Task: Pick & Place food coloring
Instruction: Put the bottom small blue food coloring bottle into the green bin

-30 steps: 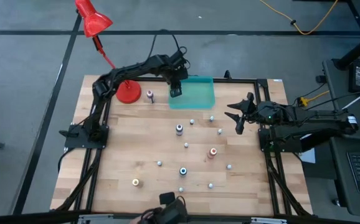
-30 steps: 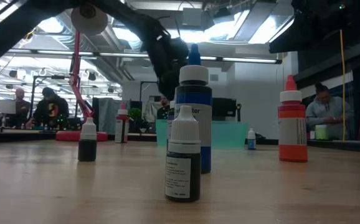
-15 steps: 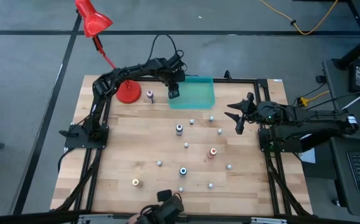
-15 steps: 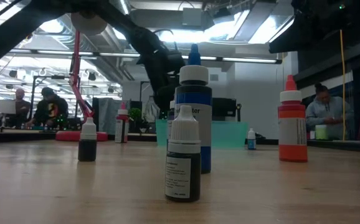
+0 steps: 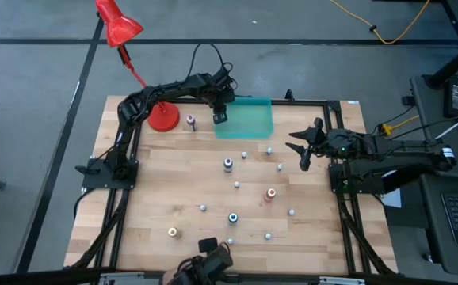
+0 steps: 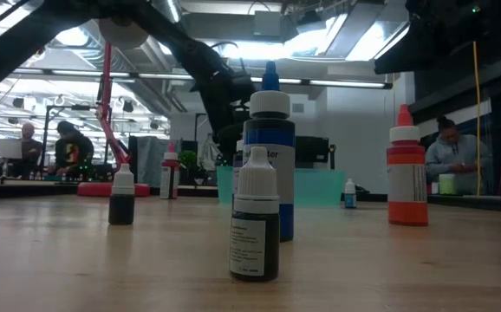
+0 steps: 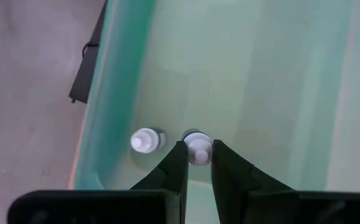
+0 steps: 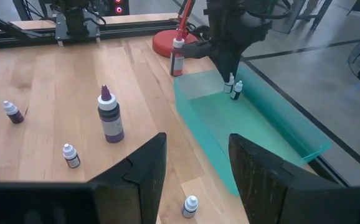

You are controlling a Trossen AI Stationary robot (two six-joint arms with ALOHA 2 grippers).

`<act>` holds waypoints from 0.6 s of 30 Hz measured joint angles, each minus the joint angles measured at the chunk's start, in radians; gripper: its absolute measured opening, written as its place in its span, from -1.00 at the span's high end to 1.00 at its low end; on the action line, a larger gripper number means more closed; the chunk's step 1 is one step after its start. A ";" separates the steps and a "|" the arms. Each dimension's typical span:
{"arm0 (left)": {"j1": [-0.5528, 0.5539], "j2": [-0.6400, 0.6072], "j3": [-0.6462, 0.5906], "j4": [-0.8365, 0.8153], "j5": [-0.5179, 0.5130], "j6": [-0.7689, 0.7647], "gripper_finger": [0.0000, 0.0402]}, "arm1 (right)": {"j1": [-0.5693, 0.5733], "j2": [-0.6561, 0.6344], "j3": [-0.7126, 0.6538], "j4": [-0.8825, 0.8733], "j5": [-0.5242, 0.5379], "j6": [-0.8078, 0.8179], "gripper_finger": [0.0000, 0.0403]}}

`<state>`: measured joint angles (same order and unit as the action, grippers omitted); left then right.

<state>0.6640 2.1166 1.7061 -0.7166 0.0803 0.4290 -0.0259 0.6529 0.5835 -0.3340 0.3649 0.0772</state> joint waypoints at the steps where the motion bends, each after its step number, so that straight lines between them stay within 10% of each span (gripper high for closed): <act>1: 0.002 0.006 0.000 -0.002 0.003 -0.004 0.79 | 0.000 0.000 0.000 0.000 0.000 0.000 0.13; 18: -0.004 0.059 -0.002 0.012 -0.010 -0.023 0.77 | 0.000 0.000 0.000 0.000 0.000 0.026 0.13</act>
<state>0.6604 2.1761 1.7046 -0.7048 0.0708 0.4061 -0.0259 0.6529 0.5835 -0.3344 0.3645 0.1032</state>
